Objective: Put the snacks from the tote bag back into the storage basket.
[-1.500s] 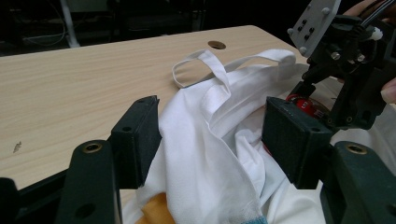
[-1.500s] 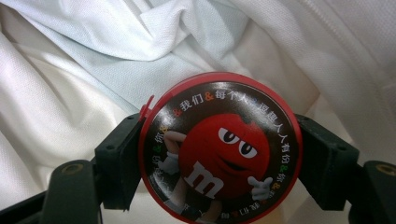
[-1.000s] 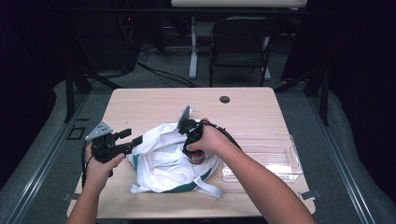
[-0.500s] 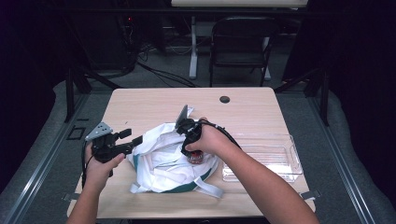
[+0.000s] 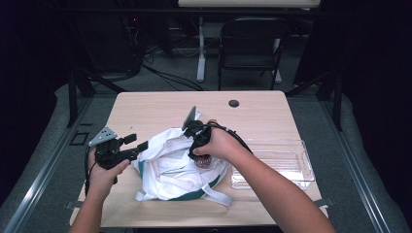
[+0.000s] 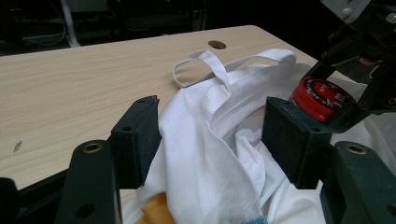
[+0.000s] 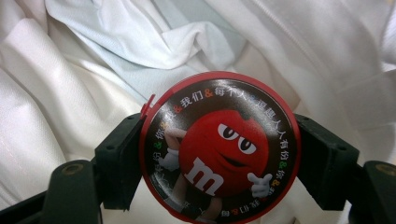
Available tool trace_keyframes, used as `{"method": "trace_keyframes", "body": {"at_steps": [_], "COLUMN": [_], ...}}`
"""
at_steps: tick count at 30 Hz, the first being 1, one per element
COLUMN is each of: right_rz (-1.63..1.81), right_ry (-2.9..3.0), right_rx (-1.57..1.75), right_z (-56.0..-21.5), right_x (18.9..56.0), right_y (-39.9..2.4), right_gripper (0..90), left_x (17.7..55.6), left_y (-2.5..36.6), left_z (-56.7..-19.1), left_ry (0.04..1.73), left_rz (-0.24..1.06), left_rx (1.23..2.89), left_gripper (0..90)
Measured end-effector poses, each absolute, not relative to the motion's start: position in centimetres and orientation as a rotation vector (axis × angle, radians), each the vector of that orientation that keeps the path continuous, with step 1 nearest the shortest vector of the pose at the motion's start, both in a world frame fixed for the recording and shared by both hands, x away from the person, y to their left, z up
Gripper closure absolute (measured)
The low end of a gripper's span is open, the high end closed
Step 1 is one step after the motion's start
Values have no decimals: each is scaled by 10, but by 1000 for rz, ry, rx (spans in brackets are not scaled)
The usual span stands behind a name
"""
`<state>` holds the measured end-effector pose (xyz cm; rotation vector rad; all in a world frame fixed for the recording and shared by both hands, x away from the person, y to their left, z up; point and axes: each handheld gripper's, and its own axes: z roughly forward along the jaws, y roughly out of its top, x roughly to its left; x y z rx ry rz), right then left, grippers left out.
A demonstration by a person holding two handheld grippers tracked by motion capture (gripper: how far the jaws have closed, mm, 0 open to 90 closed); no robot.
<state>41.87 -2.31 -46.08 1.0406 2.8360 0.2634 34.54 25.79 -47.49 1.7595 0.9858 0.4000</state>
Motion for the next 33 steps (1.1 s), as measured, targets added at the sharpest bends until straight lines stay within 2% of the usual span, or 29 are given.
{"method": "trace_keyframes", "body": {"at_steps": [33], "right_rz": [540], "right_ry": [2783], "right_rx": [1011], "right_z": [-421], "right_x": [396], "right_y": [-49], "right_gripper": [251], "left_x": [345], "left_y": [258], "left_z": [-475], "left_ry": [990], "left_rz": [404], "left_rx": [1764], "left_gripper": [371]}}
